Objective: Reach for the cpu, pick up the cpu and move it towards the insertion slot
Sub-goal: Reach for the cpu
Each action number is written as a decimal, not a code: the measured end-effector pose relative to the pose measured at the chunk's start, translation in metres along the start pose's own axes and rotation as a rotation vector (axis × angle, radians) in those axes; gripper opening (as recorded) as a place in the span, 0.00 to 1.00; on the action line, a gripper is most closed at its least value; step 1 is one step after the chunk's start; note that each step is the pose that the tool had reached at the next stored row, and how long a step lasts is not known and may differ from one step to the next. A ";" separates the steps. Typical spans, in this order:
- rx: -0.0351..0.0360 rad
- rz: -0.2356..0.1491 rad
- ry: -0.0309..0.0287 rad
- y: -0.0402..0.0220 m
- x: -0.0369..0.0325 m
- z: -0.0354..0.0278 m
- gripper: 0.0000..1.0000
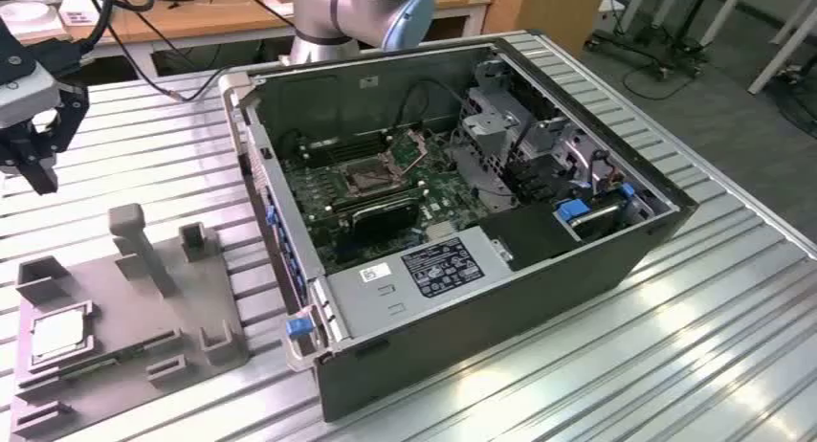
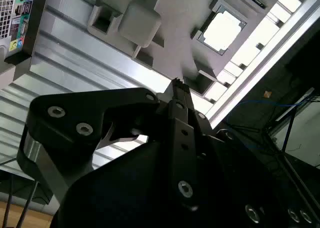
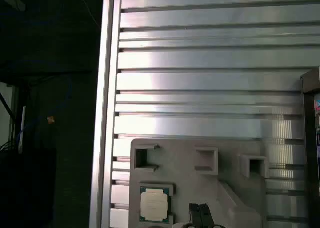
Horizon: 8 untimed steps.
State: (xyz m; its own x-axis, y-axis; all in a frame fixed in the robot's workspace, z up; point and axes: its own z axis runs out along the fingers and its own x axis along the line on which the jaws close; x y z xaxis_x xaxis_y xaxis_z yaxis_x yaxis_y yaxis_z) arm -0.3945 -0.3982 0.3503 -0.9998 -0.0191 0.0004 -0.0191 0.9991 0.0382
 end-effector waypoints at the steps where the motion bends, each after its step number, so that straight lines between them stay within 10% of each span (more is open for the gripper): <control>1: 0.0000 0.000 0.0000 0.0000 0.0000 0.0000 0.11; 8: 0.0000 0.000 0.0000 0.0000 0.0000 0.0000 0.11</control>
State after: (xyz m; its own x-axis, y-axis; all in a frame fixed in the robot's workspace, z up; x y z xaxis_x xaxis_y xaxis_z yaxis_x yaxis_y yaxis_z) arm -0.3945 -0.3982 0.3503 -0.9998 -0.0191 0.0005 -0.0191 0.9991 0.0382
